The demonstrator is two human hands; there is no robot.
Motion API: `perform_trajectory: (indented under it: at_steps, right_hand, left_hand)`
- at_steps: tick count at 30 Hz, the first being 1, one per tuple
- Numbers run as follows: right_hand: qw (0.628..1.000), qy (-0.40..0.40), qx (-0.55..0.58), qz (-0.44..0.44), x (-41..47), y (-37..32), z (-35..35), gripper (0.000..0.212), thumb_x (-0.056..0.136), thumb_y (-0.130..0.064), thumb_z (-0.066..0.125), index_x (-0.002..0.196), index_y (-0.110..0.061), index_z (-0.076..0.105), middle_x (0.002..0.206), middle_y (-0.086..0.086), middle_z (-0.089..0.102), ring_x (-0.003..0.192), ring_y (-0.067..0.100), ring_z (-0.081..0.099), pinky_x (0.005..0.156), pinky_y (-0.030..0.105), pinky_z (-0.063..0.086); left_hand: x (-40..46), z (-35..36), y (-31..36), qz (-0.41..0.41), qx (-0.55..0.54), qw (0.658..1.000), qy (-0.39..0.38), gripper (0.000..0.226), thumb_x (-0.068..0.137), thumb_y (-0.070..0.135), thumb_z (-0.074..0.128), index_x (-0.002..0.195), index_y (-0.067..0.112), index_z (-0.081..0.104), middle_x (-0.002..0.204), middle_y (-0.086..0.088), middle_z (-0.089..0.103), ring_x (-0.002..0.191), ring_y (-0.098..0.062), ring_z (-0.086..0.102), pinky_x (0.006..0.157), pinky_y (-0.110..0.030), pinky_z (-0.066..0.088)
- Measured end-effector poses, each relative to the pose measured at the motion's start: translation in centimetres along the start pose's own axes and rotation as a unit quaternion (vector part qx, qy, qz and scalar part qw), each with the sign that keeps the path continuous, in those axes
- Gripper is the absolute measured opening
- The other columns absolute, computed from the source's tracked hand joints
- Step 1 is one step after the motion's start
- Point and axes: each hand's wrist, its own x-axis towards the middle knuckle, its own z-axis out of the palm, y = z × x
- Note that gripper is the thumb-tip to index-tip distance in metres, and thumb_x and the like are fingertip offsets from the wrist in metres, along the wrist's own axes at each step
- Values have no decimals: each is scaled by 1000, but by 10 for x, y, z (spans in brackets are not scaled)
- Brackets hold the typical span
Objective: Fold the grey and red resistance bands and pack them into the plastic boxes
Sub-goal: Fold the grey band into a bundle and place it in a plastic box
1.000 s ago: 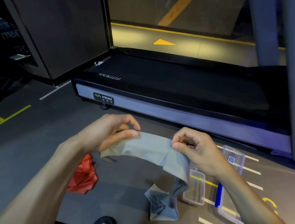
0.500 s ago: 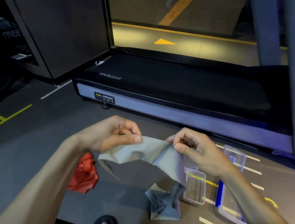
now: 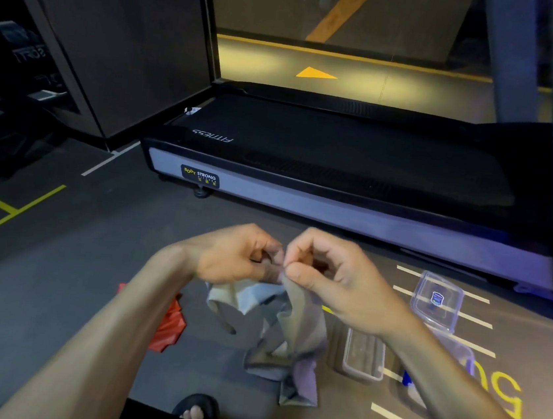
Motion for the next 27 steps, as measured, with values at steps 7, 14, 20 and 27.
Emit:
perform_trajectory:
  at_steps: [7,14,20,27]
  right_hand:
    - [987,107,-107,-47,8,19,12,7,96,-10,68,92,-14,65,102,0,57,94,20,59,80,24,45]
    - [995,7,95,16,7,26,5,6,99,-15,58,97,-9,58,133,10,62,115,34,60,99,29,46]
    - [985,-73,146,48,2,16,-16,4,99,-8,53,98,-5,56,146,11,57,135,22,55,108,30,44]
    - [996,-60,61,38,9,20,6,3,100,-16,59,97,-15,60,96,-4,57,93,10,51,86,22,41]
  left_hand:
    - [0,1,7,17,-21,1000,16,11,82,15,60,74,8,58,61,-2,38,58,-14,30,53,-32,26]
    - [-2,3,7,56,-79,995,3,32,93,35,74,96,4,72,76,-35,56,83,-24,46,76,-47,41]
    - [-9,-4,8,55,-62,996,18,20,95,27,73,92,8,73,63,-17,47,67,-22,38,71,-38,35]
    - [-13,-3,11,43,-46,998,20,14,98,9,65,87,2,67,61,-4,37,58,-11,29,53,-23,25]
